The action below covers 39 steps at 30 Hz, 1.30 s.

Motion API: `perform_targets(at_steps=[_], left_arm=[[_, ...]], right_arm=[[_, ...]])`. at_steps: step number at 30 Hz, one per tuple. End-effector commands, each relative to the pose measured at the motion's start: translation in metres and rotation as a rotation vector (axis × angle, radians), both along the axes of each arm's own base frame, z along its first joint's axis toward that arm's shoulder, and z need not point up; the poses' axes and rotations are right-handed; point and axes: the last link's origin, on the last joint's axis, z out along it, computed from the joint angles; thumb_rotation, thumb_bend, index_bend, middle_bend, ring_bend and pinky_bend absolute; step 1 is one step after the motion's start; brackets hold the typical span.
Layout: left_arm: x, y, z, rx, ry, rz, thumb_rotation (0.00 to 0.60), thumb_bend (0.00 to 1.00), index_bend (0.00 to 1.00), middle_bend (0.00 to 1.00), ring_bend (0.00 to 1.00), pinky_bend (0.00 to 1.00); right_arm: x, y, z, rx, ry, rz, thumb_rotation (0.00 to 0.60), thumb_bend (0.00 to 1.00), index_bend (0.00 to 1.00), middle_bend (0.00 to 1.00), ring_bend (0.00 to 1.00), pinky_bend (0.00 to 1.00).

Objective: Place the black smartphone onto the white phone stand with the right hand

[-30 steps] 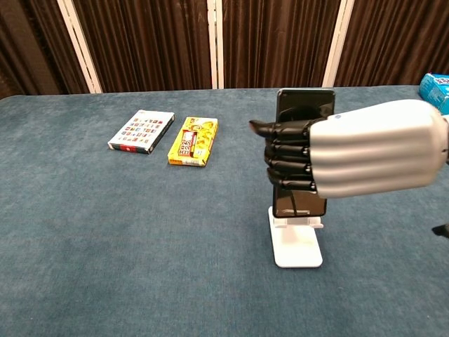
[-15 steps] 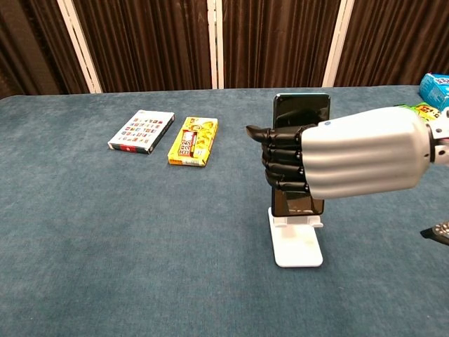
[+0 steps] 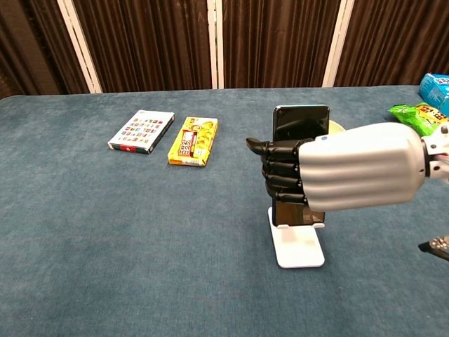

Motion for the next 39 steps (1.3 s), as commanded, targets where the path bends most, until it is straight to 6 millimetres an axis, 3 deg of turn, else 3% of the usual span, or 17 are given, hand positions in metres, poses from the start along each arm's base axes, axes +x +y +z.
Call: perform_targets(at_steps=[1, 3, 6, 11, 29, 39], left_arm=[[0.000, 0.000, 0.001, 0.002, -0.001, -0.001, 0.600, 0.00, 0.00, 0.00, 0.00, 0.00], [0.000, 0.000, 0.001, 0.002, -0.001, 0.000, 0.600, 0.00, 0.00, 0.00, 0.00, 0.00], [0.000, 0.000, 0.001, 0.001, -0.001, -0.001, 0.600, 0.00, 0.00, 0.00, 0.00, 0.00], [0.000, -0.001, 0.001, 0.000, -0.001, -0.002, 0.600, 0.00, 0.00, 0.00, 0.00, 0.00], [0.002, -0.002, 0.000, -0.003, 0.001, -0.009, 0.600, 0.00, 0.00, 0.00, 0.00, 0.00], [0.003, -0.005, 0.002, -0.001, -0.013, -0.018, 0.600, 0.00, 0.00, 0.00, 0.00, 0.00]], right_arm=[[-0.001, 0.000, -0.001, 0.000, 0.000, -0.010, 0.600, 0.45, 0.53, 0.46, 0.25, 0.18], [-0.001, 0.000, -0.001, 0.002, -0.001, -0.022, 0.600, 0.44, 0.46, 0.40, 0.20, 0.16], [-0.002, 0.001, 0.000, 0.001, -0.004, -0.028, 0.600, 0.41, 0.28, 0.26, 0.09, 0.09], [-0.003, 0.003, 0.001, 0.007, -0.020, -0.046, 0.600, 0.39, 0.15, 0.15, 0.02, 0.03], [-0.013, 0.011, 0.017, 0.020, -0.083, -0.064, 0.600, 0.39, 0.14, 0.00, 0.00, 0.04], [-0.038, 0.016, 0.075, 0.032, -0.304, -0.142, 0.600, 0.37, 0.10, 0.00, 0.00, 0.06]])
